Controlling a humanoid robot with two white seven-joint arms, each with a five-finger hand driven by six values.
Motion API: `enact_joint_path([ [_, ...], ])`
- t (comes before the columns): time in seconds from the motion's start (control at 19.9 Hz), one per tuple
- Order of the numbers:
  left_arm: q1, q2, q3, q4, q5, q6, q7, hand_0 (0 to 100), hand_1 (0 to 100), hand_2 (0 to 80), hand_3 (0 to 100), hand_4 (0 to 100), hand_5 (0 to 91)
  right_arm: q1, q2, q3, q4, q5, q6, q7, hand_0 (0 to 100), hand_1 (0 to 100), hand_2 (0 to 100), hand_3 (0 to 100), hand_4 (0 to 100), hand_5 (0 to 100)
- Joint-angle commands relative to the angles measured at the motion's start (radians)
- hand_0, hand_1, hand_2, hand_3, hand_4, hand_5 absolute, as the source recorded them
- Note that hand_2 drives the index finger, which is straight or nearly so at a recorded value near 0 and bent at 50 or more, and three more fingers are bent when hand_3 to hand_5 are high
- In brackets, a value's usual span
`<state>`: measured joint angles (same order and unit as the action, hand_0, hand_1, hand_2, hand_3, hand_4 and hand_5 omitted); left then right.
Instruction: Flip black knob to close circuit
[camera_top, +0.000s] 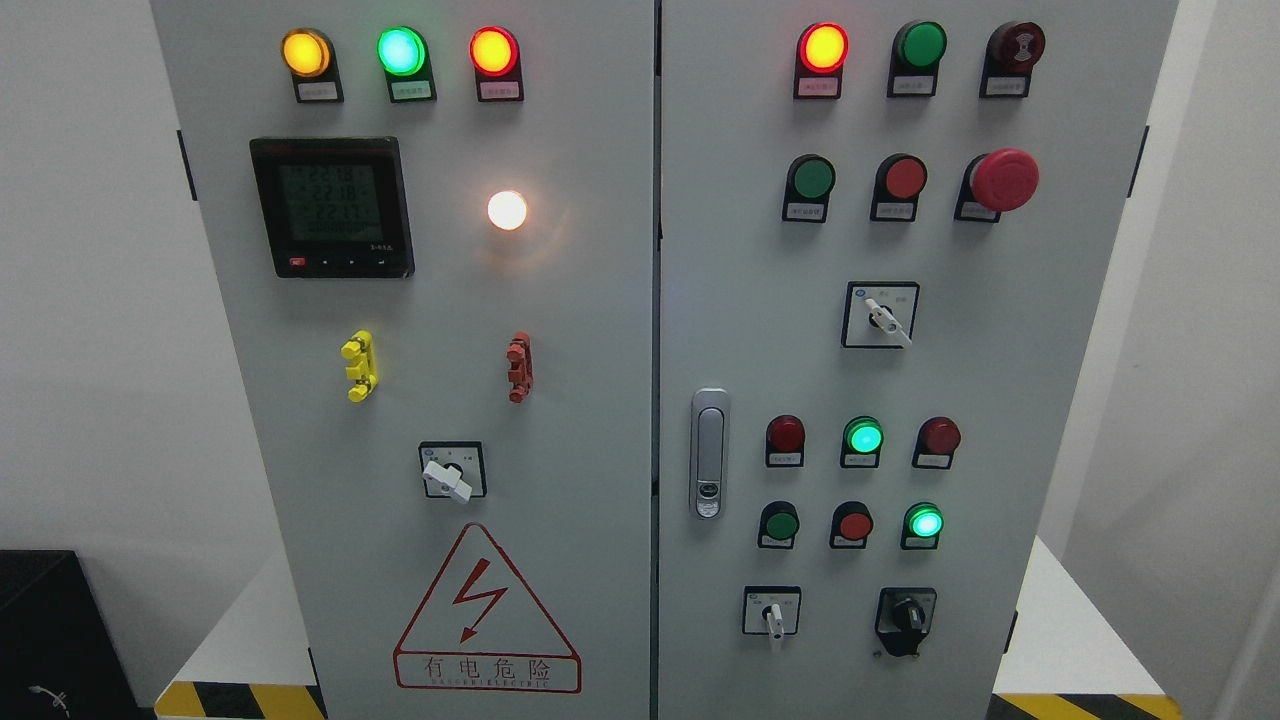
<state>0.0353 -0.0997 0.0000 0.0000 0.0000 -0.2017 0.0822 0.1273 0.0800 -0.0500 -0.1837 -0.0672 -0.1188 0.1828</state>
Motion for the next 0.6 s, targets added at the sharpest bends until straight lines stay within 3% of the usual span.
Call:
enact_joint_path([
  [0.0,0.000,0.000,-0.020,0.021,-0.021,-0.001,0.001,12,56,0.0,0,0,0.0,-0.003,0.000,0.001,0.001,0.032,0.001,-0.008,0,19,0,0,0,0],
  [0.55,0.000,0.000,-0.020,0.021,-0.020,-0.001,0.001,12,56,0.0,0,0,0.0,-0.002,0.003,0.004,-0.037,0.032,-0.004,0.001,0,19,0,0,0,0],
])
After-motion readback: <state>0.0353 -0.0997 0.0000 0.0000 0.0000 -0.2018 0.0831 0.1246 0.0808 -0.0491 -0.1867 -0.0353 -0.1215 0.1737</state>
